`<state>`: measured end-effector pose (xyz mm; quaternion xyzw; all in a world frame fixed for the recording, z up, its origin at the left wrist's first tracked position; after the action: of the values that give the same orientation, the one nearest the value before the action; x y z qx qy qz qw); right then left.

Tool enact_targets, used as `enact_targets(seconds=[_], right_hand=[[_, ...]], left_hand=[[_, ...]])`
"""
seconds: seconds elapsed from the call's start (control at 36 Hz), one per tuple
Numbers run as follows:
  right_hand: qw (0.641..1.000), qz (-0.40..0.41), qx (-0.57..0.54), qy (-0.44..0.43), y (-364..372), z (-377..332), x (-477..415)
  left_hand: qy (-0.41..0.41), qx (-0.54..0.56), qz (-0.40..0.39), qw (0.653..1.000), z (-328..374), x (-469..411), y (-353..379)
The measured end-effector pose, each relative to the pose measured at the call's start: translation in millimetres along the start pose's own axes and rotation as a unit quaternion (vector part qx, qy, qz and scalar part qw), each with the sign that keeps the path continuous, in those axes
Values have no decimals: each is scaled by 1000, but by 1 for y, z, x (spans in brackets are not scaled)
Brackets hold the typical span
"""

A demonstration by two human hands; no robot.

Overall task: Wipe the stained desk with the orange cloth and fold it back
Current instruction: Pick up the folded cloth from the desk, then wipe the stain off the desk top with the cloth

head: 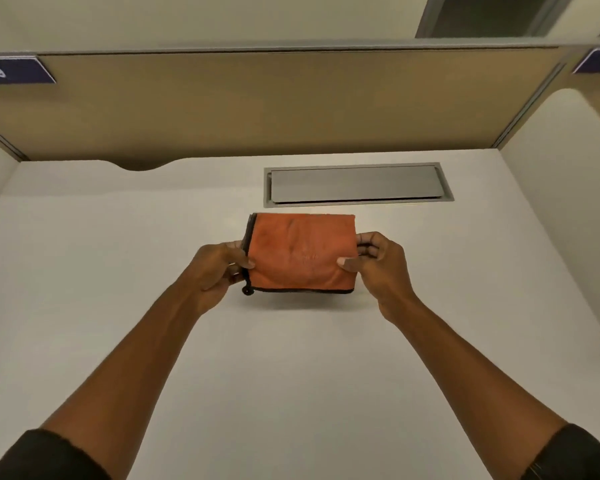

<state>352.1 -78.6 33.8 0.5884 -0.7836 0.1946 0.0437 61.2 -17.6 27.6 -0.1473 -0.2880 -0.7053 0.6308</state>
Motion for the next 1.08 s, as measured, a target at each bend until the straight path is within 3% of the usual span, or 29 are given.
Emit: enact_targets(seconds=[0.14,0.25,0.39,0.47,0.53,0.61,0.69,0.81,0.89,1.0,1.08], right_hand=[[997,-5,49,-52,-59,18,36],[990,-7,125,-63,-99,34,63],[970,48,235,-44,-137,48,91],[922,73,343,-164,-141,48,117],[913,40,354,-199,-130,48,137],[944,-8,288,-160,-113,59,164],[943,9,278,-183,-116,74,180],[863,0,384,-329,-139,98,192],[815,-10,432,-387,-152,113,202],[819,26,421,-389,-167,125,219],[861,80,406,-296,-175,132,227]], left_hand=[[-76,22,-68,995,-49,32,39],[-80,-7,-61,995,-89,55,74],[48,-48,-36,997,-124,92,129],[144,-157,-9,977,-142,113,167],[169,-181,0,969,-154,122,189],[146,-123,9,982,-170,136,219],[100,-26,34,994,-181,147,237],[41,62,74,995,-188,156,245],[16,49,75,996,-187,156,249],[24,17,83,996,-185,156,257],[34,11,77,996,-188,154,262]])
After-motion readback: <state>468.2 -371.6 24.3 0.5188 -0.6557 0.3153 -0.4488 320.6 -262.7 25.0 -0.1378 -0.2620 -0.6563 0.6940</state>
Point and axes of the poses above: each hand's wrist, its own x-axis away from the middle knuckle, its own y-axis out of the palm, z = x × y, the point moved 1 cm from there along -x, towards the middle knuckle, and after that the axes turned 7 degrees about x, right-handed, at the moved point
